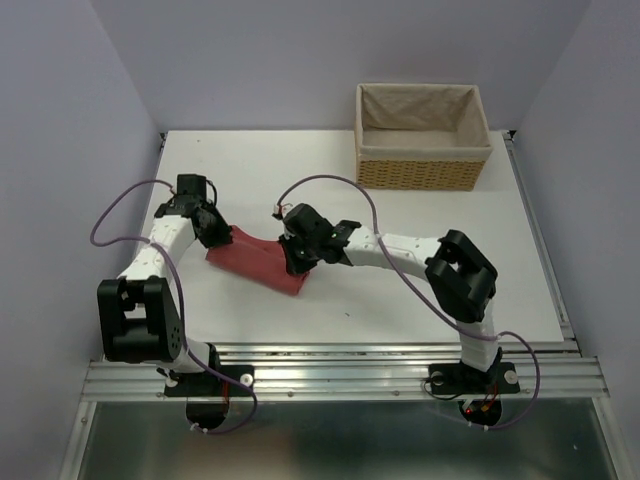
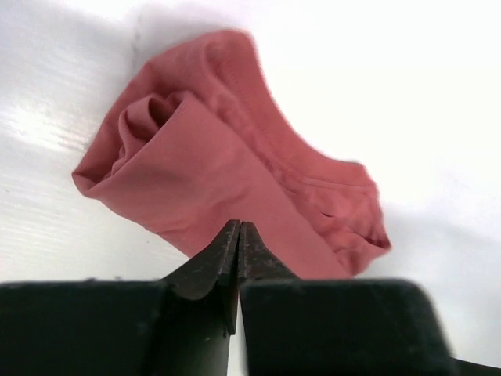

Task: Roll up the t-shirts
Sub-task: Roll the T-shirt to the center of the board.

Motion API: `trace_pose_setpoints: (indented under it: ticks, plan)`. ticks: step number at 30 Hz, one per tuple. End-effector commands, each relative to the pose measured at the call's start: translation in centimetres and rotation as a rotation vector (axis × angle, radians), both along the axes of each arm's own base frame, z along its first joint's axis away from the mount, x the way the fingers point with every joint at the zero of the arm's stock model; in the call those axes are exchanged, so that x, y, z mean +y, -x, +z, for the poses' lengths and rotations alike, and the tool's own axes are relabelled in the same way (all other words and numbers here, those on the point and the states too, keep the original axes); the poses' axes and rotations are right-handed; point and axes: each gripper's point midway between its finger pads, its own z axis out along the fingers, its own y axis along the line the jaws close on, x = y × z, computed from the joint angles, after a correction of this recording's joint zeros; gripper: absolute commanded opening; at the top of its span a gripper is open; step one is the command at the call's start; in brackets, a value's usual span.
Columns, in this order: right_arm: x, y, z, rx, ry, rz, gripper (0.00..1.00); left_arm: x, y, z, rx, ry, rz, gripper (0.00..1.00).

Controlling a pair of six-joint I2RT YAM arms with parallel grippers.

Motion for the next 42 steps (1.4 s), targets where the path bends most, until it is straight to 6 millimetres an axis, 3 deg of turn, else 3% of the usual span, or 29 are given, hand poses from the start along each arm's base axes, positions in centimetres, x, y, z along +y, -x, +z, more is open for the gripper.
trace_pose_setpoints:
  ticks: [1, 3, 4, 7, 10, 13, 14, 16, 21, 30, 31, 32, 37, 42]
  plan:
    - [0.4, -0.9, 8.3, -0.222, -0.111, 0.026, 0.04, 0.0, -1.6, 7.5, -0.169, -0.028, -0.061, 0.18]
    - [0.1, -0.9, 8.7, -0.312, -0.067, 0.046, 0.13, 0.4, -2.0, 9.0, -0.187, -0.054, -0.071, 0.23]
    - [0.1, -0.7, 8.8, -0.342, -0.048, 0.06, 0.24, 0.6, -2.2, 9.4, -0.193, -0.065, -0.07, 0.26]
    - [0.3, 0.2, 7.9, -0.453, 0.058, 0.108, 0.44, 0.6, -2.2, 9.6, -0.19, -0.068, -0.077, 0.27]
    - [0.7, 1.5, 7.0, -0.577, 0.171, 0.178, 0.55, 0.6, -2.2, 10.0, -0.202, -0.068, -0.073, 0.27]
    - [0.6, 1.9, 5.6, -0.717, 0.286, 0.224, 0.73, 1.1, -2.0, 10.0, -0.209, -0.082, -0.062, 0.26]
    - [1.3, 2.6, 4.4, -0.754, 0.292, 0.246, 0.77, 1.4, -2.0, 9.7, -0.204, -0.095, -0.058, 0.26]
    - [0.8, 1.8, 3.5, -0.816, 0.379, 0.239, 0.78, 1.8, -1.9, 9.3, -0.186, -0.1, -0.052, 0.27]
    - [1.1, 2.3, 0.4, -0.814, 0.415, 0.285, 0.79, 2.3, -1.6, 8.9, -0.18, -0.101, -0.05, 0.26]
    - [1.9, 2.0, -2.5, -0.818, 0.424, 0.286, 0.72, 2.0, -1.5, 8.8, -0.182, -0.078, -0.05, 0.26]
    - [1.9, 2.0, -2.7, -0.818, 0.426, 0.285, 0.68, 2.0, -1.4, 8.8, -0.184, -0.077, -0.047, 0.26]
    - [2.1, 1.9, -2.9, -0.819, 0.419, 0.282, 0.55, 2.0, -1.3, 8.7, -0.181, -0.077, -0.047, 0.26]
    - [2.9, 1.5, -2.5, -0.811, 0.375, 0.264, 0.2, 1.8, -1.0, 8.5, -0.18, -0.067, -0.056, 0.26]
    - [3.8, 1.2, -1.7, -0.701, 0.265, 0.258, 0.04, 1.9, -0.5, 8.4, -0.177, -0.079, -0.059, 0.26]
